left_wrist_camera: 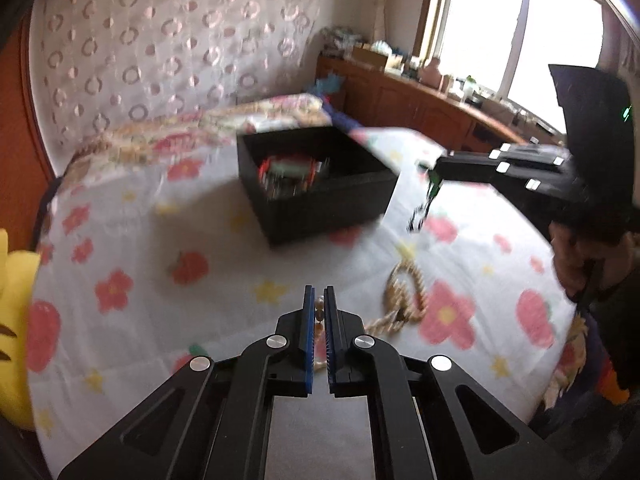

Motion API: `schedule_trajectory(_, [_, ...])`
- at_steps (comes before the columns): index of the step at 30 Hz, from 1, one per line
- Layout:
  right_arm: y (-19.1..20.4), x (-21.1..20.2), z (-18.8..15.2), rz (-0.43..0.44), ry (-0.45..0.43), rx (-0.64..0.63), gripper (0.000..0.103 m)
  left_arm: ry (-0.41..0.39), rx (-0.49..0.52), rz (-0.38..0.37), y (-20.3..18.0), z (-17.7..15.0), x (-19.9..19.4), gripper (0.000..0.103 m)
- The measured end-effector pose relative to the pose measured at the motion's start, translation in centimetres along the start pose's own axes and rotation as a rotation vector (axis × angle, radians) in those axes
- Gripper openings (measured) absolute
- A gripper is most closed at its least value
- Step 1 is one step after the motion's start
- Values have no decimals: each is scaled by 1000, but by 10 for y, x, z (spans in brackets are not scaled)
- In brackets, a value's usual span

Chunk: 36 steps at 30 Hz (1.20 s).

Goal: Organize jewelry
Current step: 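Lower the pearl necklace and green pendant into the black box with both grippers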

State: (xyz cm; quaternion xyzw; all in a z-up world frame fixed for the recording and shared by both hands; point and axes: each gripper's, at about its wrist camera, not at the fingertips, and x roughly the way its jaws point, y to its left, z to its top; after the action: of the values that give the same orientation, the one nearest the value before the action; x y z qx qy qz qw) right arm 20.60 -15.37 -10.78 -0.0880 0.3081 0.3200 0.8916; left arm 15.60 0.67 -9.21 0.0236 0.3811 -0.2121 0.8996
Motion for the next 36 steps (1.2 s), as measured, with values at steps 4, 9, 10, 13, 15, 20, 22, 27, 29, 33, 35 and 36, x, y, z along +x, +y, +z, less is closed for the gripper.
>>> schedule_trajectory(4, [-1, -12, 13, -10, -37, -11, 3, -83, 13, -18, -6, 28, -22, 3])
schedule_trajectory(9, [-3, -26, 33, -24, -86, -29, 3, -188, 40, -28, -14, 74, -44, 3])
schedule_trajectory(10, [-3, -28, 38, -26, -95, -34, 3, -202, 41, -28, -15, 80, -47, 3])
schedule_trajectory(13, [-5, -34, 52, -34, -123, -48, 3, -252, 51, -20, -18, 107, -55, 3])
schedule_trajectory(15, [-7, -37, 64, -40, -141, -60, 3, -286, 58, -17, -20, 126, -61, 3])
schedule_trajectory(20, [-13, -39, 86, -50, -173, -75, 3, -349, 73, -11, -21, 165, -75, 3])
schedule_trajectory(22, [-16, -35, 91, -50, -178, -77, 3, -364, 82, -6, -22, 178, -76, 3])
schedule_trajectory(27, [-25, -15, 91, -38, -149, -63, 3, -324, 73, 12, -15, 189, -50, 3])
schedule_trajectory(29, [-28, -5, 84, -30, -127, -55, 3, -290, 57, 13, -8, 184, -32, 3])
schedule_trajectory(33, [-30, 16, 69, -12, -80, -32, 3, -205, 20, 9, 7, 164, 3, 4])
schedule_trajectory(35, [-30, 26, 62, -9, -57, -23, 3, -166, 6, 5, 13, 152, 19, 4])
schedule_trajectory(36, [-30, 31, 58, -5, -45, -18, 3, -147, 1, 6, 15, 146, 26, 4])
